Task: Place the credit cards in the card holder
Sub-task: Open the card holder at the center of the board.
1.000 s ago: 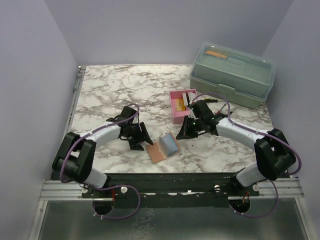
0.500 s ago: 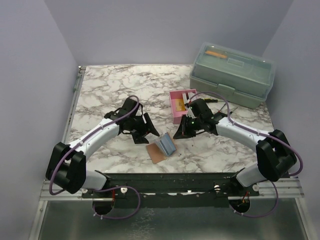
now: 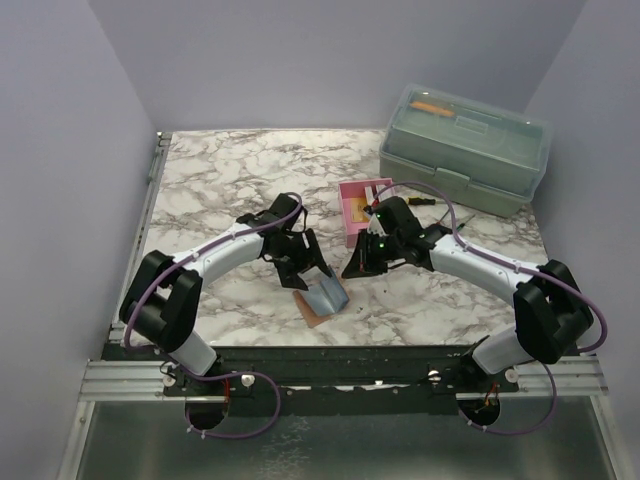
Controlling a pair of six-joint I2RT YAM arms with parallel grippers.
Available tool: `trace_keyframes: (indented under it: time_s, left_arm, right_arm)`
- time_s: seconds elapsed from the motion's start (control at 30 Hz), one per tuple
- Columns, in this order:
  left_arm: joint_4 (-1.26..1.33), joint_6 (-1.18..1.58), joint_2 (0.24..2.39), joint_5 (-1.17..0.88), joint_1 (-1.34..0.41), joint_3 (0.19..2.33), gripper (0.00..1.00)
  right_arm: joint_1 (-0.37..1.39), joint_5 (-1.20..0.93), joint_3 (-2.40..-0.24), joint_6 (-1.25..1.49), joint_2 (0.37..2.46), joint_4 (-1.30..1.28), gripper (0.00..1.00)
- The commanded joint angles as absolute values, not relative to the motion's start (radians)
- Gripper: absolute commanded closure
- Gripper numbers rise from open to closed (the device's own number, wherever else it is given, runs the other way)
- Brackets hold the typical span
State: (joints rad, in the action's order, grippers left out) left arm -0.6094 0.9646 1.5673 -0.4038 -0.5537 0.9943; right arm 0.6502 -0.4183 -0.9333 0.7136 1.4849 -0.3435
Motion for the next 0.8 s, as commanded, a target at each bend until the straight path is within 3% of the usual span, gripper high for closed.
trace_keyframes:
  time_s: [0.0, 0.2, 0.4, 0.77]
  left_arm:
    - [-0.607, 0.965, 1.589, -0.403, -0.58, 1.043, 0.26]
    - [-0.622, 0.971, 1.606, -0.376, -0.581, 1.051, 0.29]
    - [-0.627, 0.973, 1.627, -0.37, -0.583, 1.06, 0.4]
    - [-0.626, 0.947, 1.613, -0.359, -0.584, 1.06, 0.34]
  right_arm:
    - [0.663, -0.439, -0.973, 0.705, 1.484, -0.353, 1.0]
    - [0.665, -0.434, -0.977, 0.703, 1.484, -0.356, 1.0]
    - [0.666, -0.437, -0.965, 0.71, 1.482, -0.348, 1.0]
    - [0.666, -0.426, -0.958, 0.715, 1.474, -0.351, 1.0]
